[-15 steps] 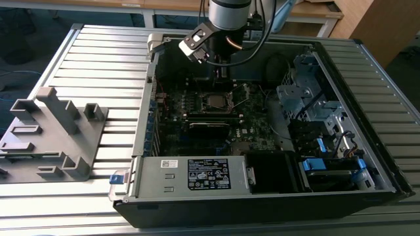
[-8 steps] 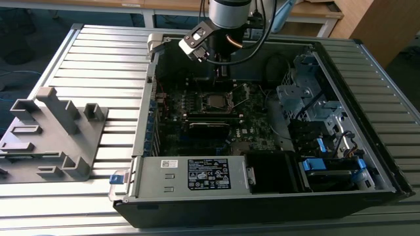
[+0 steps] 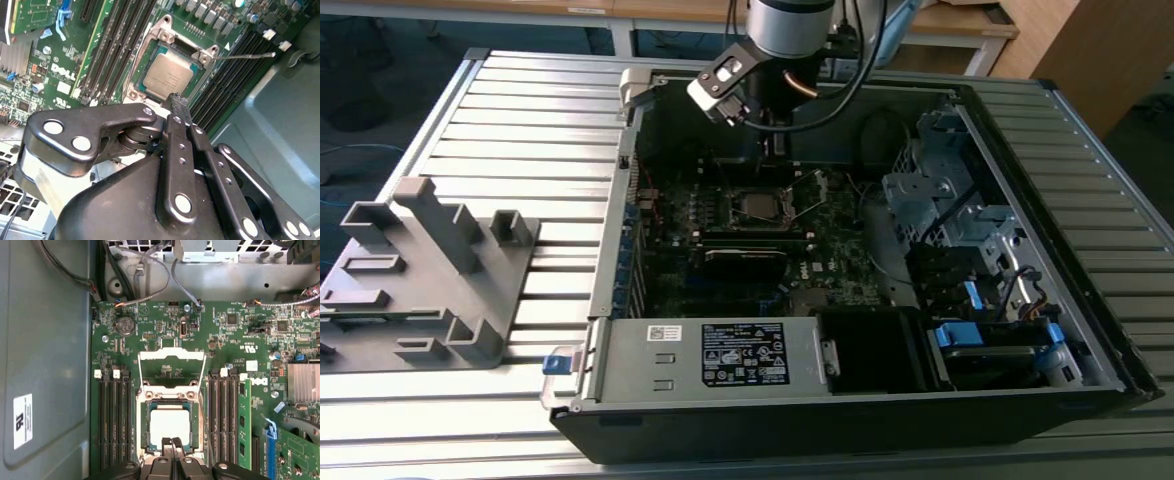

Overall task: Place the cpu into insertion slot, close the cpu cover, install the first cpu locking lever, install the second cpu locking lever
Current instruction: 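Close the cpu cover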

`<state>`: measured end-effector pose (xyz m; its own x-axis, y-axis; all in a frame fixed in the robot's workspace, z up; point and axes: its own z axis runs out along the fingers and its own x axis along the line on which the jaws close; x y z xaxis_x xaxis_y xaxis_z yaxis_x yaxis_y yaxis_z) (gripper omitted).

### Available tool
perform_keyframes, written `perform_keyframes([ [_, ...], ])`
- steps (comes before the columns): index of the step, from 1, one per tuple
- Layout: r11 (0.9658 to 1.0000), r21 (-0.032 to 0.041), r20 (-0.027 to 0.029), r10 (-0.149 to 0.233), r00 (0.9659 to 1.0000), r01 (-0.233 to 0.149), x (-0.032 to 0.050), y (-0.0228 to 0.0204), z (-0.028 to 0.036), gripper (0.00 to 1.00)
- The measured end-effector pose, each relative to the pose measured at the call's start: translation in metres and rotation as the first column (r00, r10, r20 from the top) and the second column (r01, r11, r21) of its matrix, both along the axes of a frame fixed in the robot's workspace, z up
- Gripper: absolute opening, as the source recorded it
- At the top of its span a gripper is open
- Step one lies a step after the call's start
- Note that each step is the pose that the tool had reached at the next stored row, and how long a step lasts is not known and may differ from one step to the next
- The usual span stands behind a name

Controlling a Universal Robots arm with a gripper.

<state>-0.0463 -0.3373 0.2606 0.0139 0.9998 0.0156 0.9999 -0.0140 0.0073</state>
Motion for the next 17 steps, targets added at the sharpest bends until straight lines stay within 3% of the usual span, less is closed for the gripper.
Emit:
perform_keyframes([
  [12, 1.0000, 0.0001, 0.0001, 0.000, 1.0000, 0.000, 0.0291, 0.0000, -0.0001, 0.11],
  [17, 1.0000, 0.0001, 0.0001, 0.000, 1.0000, 0.000, 0.0349, 0.0000, -0.0001, 0.11],
])
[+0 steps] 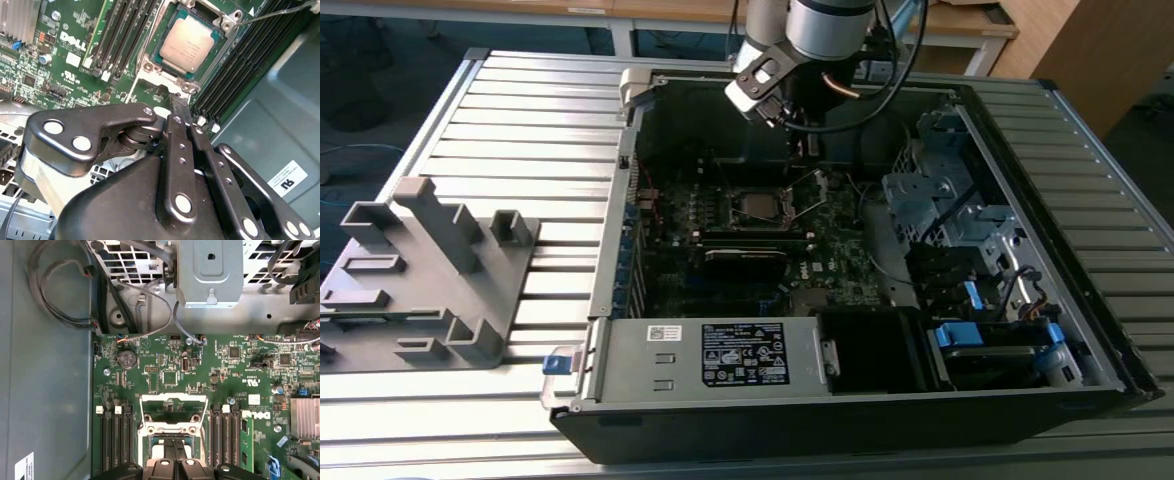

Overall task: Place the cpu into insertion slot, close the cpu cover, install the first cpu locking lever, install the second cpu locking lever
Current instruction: 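Close the cpu cover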

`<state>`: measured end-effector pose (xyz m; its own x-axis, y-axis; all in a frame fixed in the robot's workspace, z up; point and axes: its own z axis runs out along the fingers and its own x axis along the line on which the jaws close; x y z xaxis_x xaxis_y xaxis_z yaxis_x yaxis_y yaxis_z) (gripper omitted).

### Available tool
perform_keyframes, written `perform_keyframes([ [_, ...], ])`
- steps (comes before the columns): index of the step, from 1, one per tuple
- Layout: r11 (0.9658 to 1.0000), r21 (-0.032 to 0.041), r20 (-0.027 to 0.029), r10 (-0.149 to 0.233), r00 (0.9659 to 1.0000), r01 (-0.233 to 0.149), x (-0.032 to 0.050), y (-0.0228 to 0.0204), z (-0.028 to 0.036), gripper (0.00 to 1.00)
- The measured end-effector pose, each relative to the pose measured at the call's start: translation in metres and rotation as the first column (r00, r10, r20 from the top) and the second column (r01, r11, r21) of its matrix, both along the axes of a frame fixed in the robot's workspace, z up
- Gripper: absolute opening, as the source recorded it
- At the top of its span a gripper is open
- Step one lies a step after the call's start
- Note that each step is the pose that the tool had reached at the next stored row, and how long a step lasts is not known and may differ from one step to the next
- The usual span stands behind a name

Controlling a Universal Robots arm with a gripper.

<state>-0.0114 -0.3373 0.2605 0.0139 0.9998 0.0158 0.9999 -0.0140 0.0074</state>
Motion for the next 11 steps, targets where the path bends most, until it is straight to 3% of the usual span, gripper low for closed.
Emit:
perform_keyframes([
  [6, 1.0000, 0.0000, 0.0000, 0.000, 1.0000, 0.000, 0.0009, 0.0000, 0.0000, 0.11],
  [11, 1.0000, 0.0000, 0.0000, 0.000, 1.0000, 0.000, 0.0095, 0.0000, -0.0001, 0.11],
])
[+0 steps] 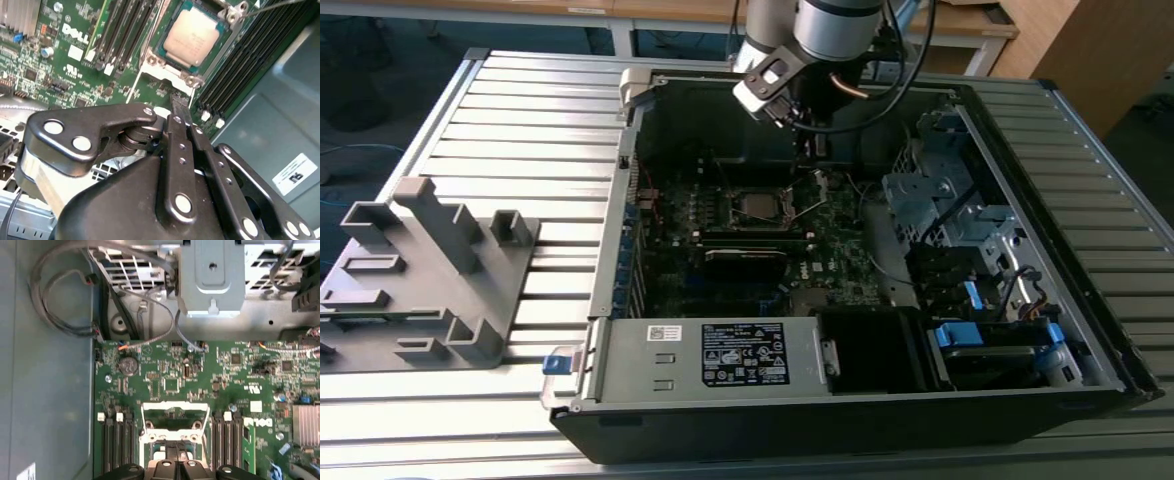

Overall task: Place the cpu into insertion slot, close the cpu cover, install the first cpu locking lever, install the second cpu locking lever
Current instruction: 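Close the cpu cover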

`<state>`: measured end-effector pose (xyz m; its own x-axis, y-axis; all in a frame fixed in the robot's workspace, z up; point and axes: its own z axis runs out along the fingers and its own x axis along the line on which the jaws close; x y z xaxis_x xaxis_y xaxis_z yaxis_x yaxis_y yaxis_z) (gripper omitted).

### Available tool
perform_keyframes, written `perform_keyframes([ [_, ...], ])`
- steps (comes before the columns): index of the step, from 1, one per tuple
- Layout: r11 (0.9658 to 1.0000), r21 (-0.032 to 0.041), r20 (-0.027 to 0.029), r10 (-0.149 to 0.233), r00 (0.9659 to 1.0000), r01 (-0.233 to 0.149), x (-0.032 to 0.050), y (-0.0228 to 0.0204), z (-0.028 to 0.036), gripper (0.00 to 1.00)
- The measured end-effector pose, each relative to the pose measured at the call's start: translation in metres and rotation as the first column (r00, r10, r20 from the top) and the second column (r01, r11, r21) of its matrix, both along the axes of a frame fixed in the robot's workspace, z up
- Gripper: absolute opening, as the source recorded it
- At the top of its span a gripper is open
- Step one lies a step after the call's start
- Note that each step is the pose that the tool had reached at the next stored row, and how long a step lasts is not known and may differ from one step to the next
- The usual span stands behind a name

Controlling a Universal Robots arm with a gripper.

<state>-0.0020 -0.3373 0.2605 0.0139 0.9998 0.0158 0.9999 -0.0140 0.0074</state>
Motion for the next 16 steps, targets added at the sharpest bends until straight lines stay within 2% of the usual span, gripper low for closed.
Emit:
perform_keyframes([
  [16, 1.0000, 0.0001, 0.0000, 0.000, 1.0000, 0.000, 0.0386, 0.0000, 0.0000, 0.11],
])
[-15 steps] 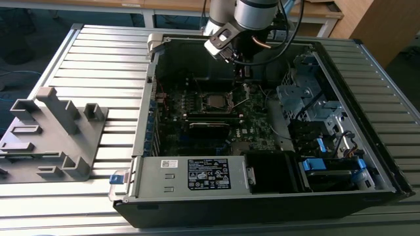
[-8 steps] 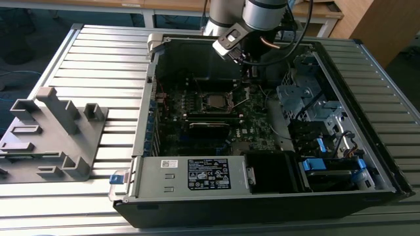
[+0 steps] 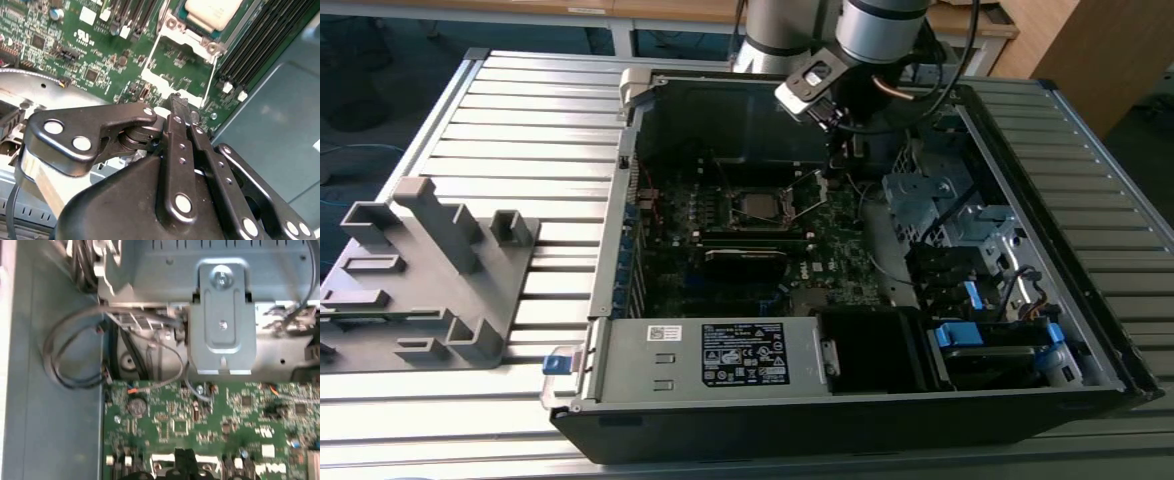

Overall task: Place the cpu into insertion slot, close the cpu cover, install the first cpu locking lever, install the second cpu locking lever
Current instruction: 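Close the cpu cover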

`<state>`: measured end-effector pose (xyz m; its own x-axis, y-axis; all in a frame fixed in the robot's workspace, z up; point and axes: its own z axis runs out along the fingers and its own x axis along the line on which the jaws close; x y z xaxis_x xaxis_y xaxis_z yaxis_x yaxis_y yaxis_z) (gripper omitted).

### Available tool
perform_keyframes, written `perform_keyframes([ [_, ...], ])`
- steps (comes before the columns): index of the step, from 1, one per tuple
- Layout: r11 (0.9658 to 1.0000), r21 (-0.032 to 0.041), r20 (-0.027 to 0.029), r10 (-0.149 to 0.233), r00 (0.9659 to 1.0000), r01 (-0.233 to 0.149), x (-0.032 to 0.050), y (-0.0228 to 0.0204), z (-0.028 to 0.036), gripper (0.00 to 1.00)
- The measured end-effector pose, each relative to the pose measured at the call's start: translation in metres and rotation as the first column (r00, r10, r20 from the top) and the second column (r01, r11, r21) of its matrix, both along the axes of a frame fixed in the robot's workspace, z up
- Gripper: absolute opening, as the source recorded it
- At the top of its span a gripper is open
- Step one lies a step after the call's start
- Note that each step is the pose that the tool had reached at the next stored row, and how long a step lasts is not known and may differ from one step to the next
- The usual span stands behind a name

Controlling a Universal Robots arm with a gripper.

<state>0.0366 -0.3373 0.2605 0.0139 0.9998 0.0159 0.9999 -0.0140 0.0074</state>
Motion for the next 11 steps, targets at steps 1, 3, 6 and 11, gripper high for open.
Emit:
perform_keyframes([
  [1, 1.0000, 0.0000, 0.0000, 0.000, 1.0000, 0.000, 0.0017, 0.0000, 0.0000, 0.11],
  [3, 1.0000, 0.0000, 0.0000, 0.000, 1.0000, 0.000, 0.0050, 0.0000, 0.0000, 0.11],
  [6, 1.0000, 0.0000, 0.0000, 0.000, 1.0000, 0.000, 0.0103, 0.0000, 0.0000, 0.11],
  [11, 1.0000, 0.0000, 0.0000, 0.000, 1.0000, 0.000, 0.0129, 0.0000, 0.0000, 0.11],
])
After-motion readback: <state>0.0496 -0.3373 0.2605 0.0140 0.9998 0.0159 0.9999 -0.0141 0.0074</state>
